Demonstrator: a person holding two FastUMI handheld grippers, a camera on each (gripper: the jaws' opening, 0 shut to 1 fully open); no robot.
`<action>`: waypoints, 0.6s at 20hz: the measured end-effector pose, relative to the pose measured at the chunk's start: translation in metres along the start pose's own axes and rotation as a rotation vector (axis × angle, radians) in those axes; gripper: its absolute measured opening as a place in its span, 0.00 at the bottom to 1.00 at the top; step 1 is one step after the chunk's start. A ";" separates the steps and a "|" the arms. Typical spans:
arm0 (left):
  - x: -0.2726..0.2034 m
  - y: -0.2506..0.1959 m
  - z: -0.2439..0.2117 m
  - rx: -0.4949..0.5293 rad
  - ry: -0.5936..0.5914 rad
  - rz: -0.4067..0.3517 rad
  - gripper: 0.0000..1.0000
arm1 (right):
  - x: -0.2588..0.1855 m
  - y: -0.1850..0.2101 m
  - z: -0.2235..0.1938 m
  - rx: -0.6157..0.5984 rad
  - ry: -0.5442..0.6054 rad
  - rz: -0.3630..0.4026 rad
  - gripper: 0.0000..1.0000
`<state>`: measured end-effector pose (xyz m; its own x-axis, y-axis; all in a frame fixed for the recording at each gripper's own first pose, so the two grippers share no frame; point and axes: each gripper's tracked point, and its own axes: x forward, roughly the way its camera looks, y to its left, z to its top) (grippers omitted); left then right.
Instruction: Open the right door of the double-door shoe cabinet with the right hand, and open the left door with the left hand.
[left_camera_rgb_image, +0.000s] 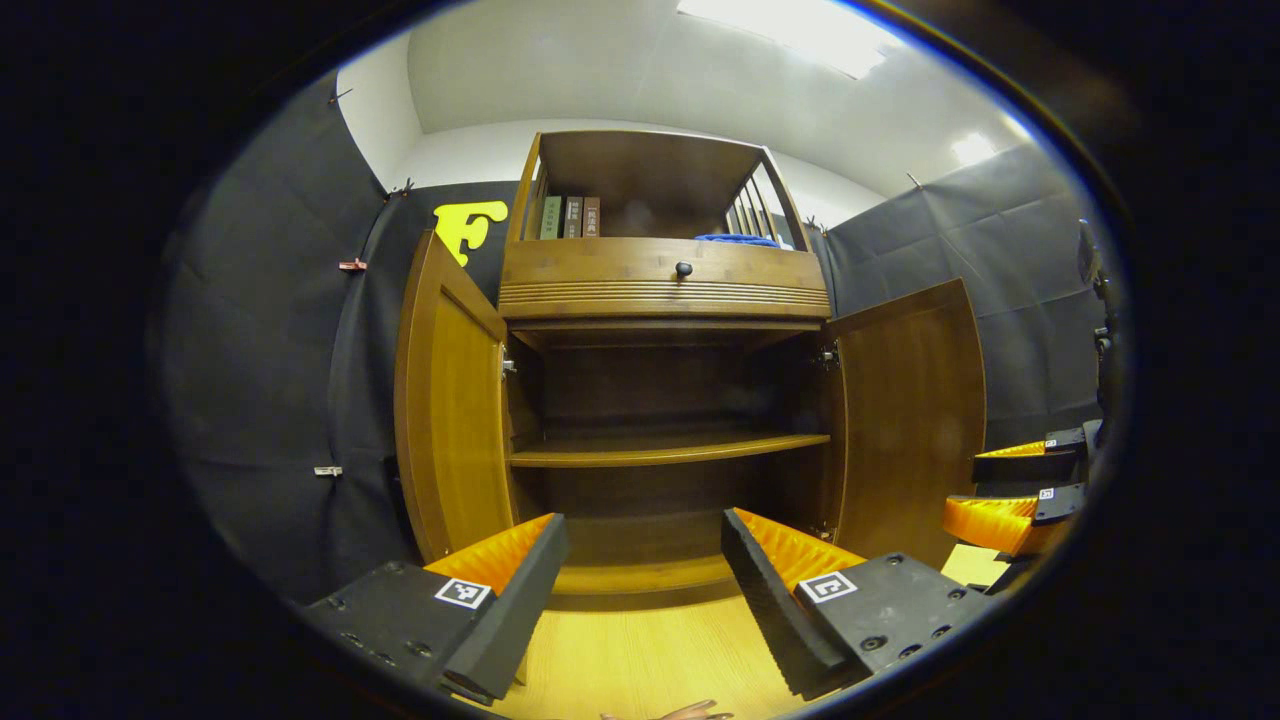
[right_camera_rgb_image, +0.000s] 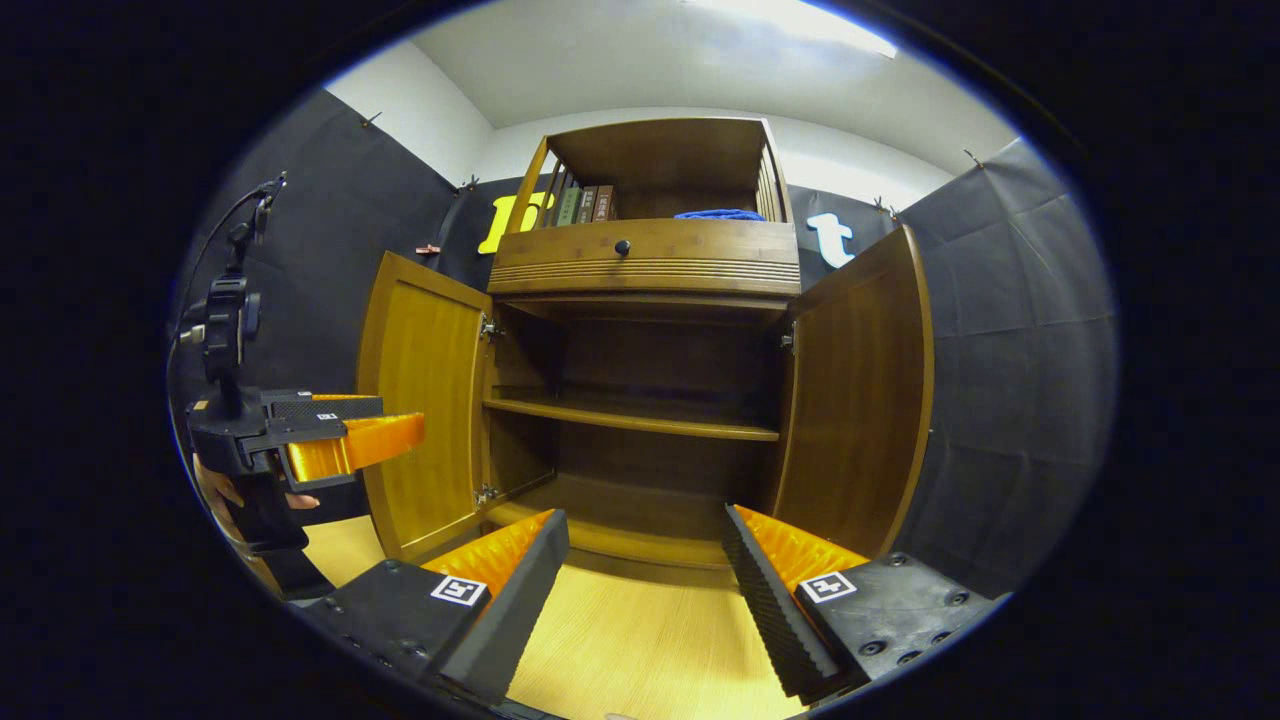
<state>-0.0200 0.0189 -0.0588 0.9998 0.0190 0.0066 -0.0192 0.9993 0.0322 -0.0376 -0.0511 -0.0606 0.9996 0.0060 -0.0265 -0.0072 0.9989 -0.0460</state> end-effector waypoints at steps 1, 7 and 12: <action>-0.001 0.001 0.002 -0.001 -0.005 0.000 0.96 | 0.000 0.001 0.000 0.001 0.002 0.003 0.98; -0.005 0.001 0.005 0.003 -0.016 -0.007 0.99 | 0.000 0.005 0.000 0.000 0.005 0.014 0.96; -0.007 0.004 0.004 0.001 -0.019 -0.004 0.99 | -0.002 0.003 0.006 -0.018 -0.023 -0.002 0.98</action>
<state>-0.0274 0.0227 -0.0548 0.9996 0.0144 0.0253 -0.0153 0.9993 0.0335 -0.0395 -0.0479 -0.0546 1.0000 0.0057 -0.0029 -0.0059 0.9980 -0.0637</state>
